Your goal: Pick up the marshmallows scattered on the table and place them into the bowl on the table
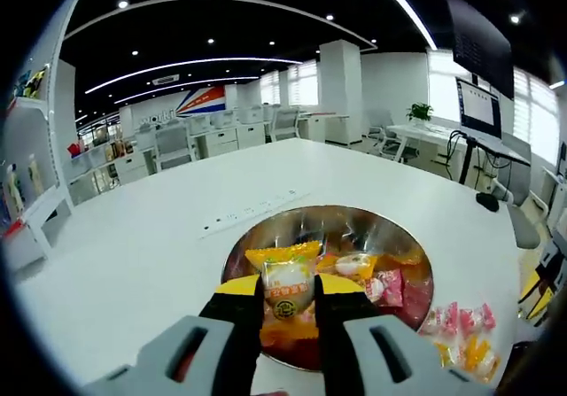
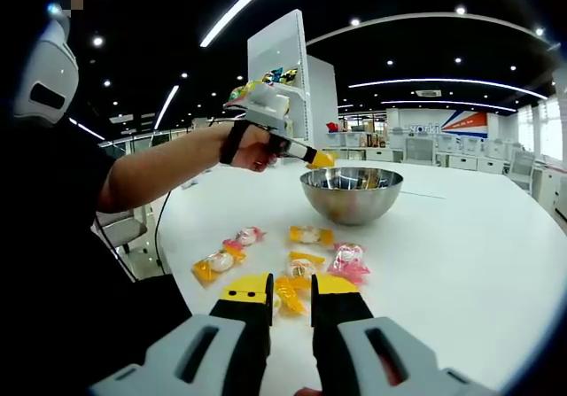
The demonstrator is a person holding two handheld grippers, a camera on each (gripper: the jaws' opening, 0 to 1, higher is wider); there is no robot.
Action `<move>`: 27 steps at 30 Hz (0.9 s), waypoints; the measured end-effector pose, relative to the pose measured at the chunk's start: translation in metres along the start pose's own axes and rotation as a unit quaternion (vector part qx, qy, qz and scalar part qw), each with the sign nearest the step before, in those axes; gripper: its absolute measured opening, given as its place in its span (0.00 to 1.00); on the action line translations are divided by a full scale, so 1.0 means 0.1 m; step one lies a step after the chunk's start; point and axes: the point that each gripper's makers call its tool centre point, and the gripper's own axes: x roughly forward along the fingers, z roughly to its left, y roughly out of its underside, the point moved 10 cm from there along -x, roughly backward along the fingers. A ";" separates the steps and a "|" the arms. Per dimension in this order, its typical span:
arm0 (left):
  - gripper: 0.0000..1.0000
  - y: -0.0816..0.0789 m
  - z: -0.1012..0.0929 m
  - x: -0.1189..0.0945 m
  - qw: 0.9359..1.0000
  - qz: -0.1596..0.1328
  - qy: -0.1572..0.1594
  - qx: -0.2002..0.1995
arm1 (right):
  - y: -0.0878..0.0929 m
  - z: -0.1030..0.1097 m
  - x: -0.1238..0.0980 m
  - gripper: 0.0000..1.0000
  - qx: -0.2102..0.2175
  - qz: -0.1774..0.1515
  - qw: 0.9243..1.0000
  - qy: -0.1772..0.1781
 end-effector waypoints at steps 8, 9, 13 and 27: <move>0.24 0.01 -0.08 -0.01 1.000 0.003 0.007 0.001 | -0.02 -0.03 -0.02 0.18 0.000 0.001 1.000 0.005; 0.24 0.01 -0.09 -0.01 1.000 0.002 0.007 0.001 | -0.02 -0.03 -0.01 0.18 0.000 0.001 1.000 0.005; 0.24 -0.01 -0.10 -0.03 1.000 0.001 0.009 0.004 | -0.03 -0.01 0.00 0.18 -0.002 0.002 1.000 0.002; 0.50 -0.04 -0.04 -0.06 1.000 -0.008 0.015 -0.024 | -0.04 0.00 0.00 0.18 -0.004 0.002 1.000 0.002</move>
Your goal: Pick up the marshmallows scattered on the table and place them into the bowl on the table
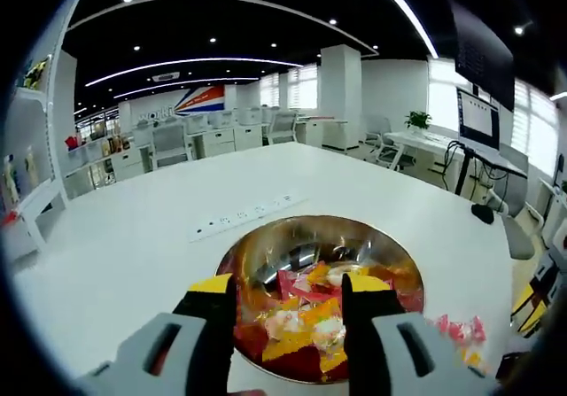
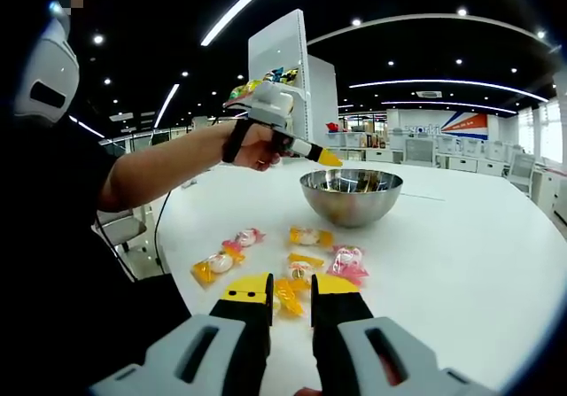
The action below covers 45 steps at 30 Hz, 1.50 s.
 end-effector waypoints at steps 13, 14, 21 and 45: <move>0.48 0.00 -0.02 -0.14 1.000 -0.004 0.002 0.001 | 0.00 0.04 0.02 0.18 -0.002 0.003 1.000 0.005; 0.48 0.00 -0.02 -0.15 1.000 -0.006 0.002 0.001 | -0.01 0.04 0.02 0.18 -0.002 0.003 1.000 0.006; 0.48 0.03 -0.07 -0.29 1.000 -0.009 0.002 0.000 | -0.01 0.06 0.02 0.19 -0.005 0.006 1.000 0.006; 0.48 0.09 0.12 -1.07 0.998 -0.067 -0.005 0.006 | 0.00 -0.02 0.12 0.26 0.007 0.006 1.000 0.023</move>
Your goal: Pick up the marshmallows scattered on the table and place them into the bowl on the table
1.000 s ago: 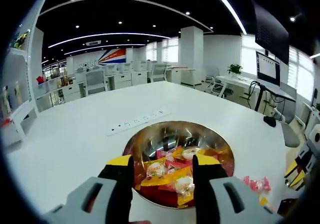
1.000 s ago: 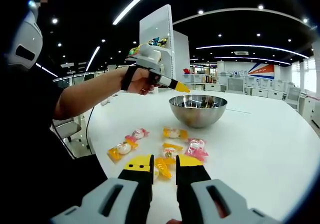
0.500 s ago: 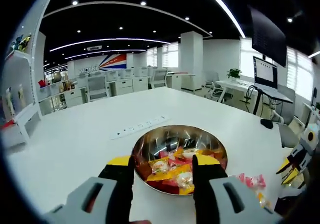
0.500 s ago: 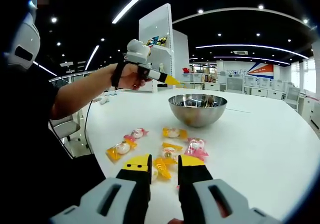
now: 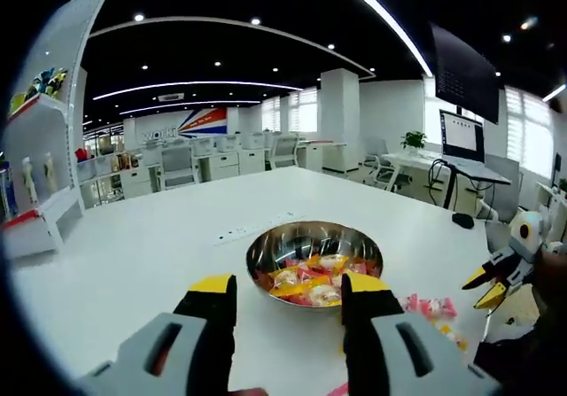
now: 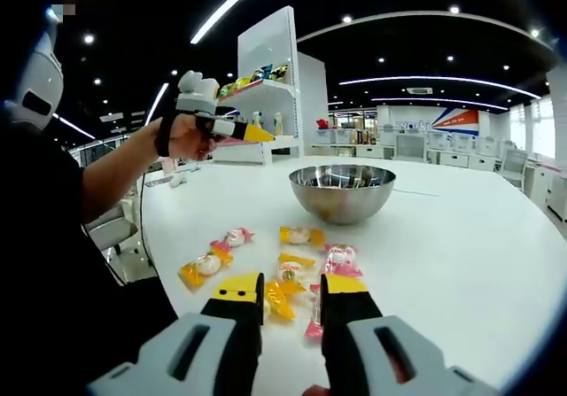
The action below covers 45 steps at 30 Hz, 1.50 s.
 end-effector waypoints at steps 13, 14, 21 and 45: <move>0.48 0.22 -0.11 -0.59 1.000 -0.022 0.007 -0.010 | -0.06 -0.06 0.05 0.30 -0.007 -0.007 1.000 0.006; 0.48 0.23 -0.13 -0.64 1.000 -0.024 0.008 -0.011 | -0.07 -0.07 0.05 0.30 -0.008 -0.009 1.000 0.006; 0.48 0.28 -0.23 -0.92 0.999 -0.042 0.005 -0.013 | -0.10 -0.10 0.05 0.32 -0.013 -0.008 1.000 0.012; 0.53 0.91 -0.20 -1.40 0.999 -0.041 0.001 0.019 | -0.11 -0.14 0.04 0.29 -0.014 0.005 1.000 0.022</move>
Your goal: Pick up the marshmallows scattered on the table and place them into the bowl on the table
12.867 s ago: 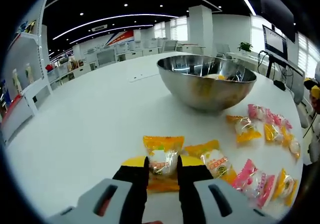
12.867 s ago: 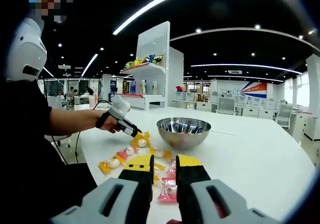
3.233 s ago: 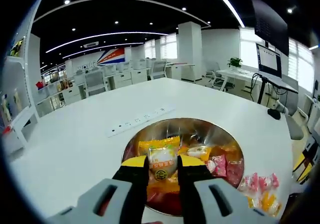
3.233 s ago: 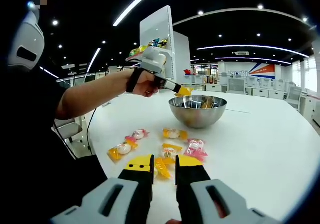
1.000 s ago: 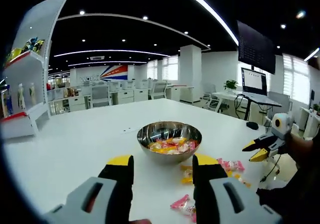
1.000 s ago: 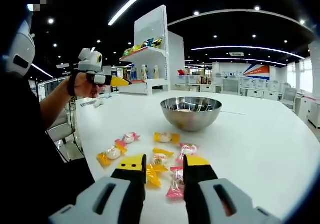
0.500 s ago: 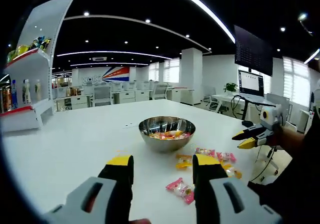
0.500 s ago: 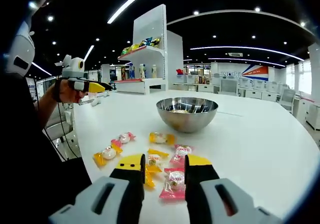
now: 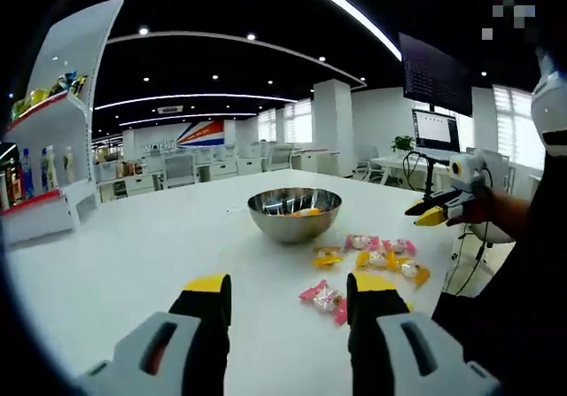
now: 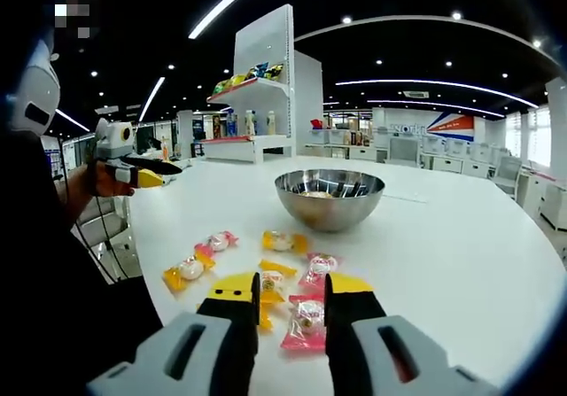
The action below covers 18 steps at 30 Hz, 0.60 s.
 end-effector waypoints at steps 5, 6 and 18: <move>0.42 -0.04 0.06 -0.07 0.999 -0.049 -0.024 0.000 | 0.03 -0.01 -0.02 0.25 0.004 0.007 1.000 0.006; 0.41 -0.04 0.08 -0.08 0.998 -0.053 -0.026 -0.002 | 0.04 -0.01 -0.02 0.25 0.005 0.009 1.000 0.006; 0.45 0.08 0.04 -0.04 0.999 -0.027 0.001 -0.023 | 0.08 -0.05 0.05 0.26 -0.009 0.042 0.999 0.024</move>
